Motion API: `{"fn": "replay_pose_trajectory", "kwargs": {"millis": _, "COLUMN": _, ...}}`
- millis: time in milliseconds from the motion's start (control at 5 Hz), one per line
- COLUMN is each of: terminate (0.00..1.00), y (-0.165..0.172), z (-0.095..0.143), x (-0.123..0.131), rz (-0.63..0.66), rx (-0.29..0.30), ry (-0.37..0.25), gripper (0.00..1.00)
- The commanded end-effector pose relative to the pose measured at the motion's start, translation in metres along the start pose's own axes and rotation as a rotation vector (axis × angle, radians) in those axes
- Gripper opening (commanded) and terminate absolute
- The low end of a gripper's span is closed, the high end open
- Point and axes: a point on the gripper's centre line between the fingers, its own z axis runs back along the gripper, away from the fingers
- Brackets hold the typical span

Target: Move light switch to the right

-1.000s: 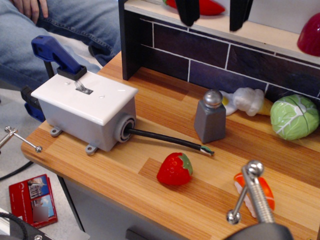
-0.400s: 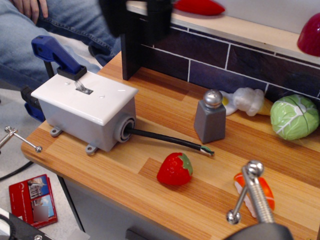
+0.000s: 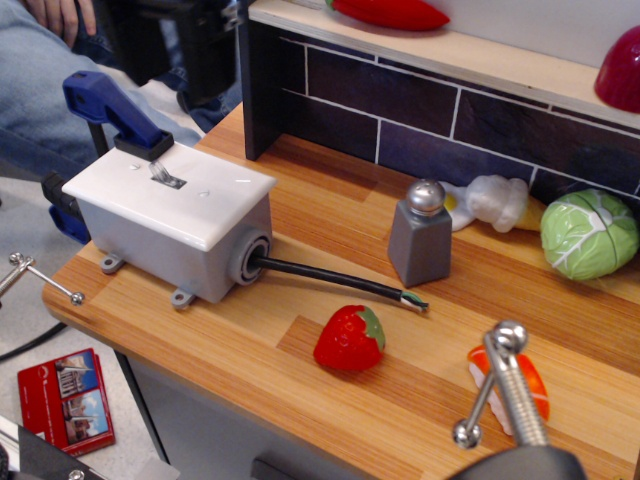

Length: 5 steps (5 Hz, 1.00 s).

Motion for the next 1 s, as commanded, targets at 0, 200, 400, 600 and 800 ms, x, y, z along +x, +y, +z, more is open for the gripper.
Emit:
{"fn": "replay_pose_trajectory", "kwargs": {"millis": 0, "terminate": 0.00, "y": 0.036, "z": -0.017, "x": -0.003, "rz": 0.003, "rx": 0.047, "ry": -0.019, "gripper": 1.00}}
{"fn": "replay_pose_trajectory", "kwargs": {"millis": 200, "terminate": 0.00, "y": 0.046, "z": -0.030, "x": 0.001, "rz": 0.047, "rx": 0.058, "ry": -0.005, "gripper": 1.00}}
{"fn": "replay_pose_trajectory", "kwargs": {"millis": 400, "terminate": 0.00, "y": 0.051, "z": -0.042, "x": 0.007, "rz": 0.086, "rx": 0.057, "ry": -0.007, "gripper": 1.00}}
{"fn": "replay_pose_trajectory", "kwargs": {"millis": 600, "terminate": 0.00, "y": 0.047, "z": -0.051, "x": 0.009, "rz": 0.123, "rx": 0.042, "ry": -0.033, "gripper": 1.00}}
{"fn": "replay_pose_trajectory", "kwargs": {"millis": 800, "terminate": 0.00, "y": 0.044, "z": -0.061, "x": 0.009, "rz": 0.157, "rx": 0.015, "ry": -0.058, "gripper": 1.00}}
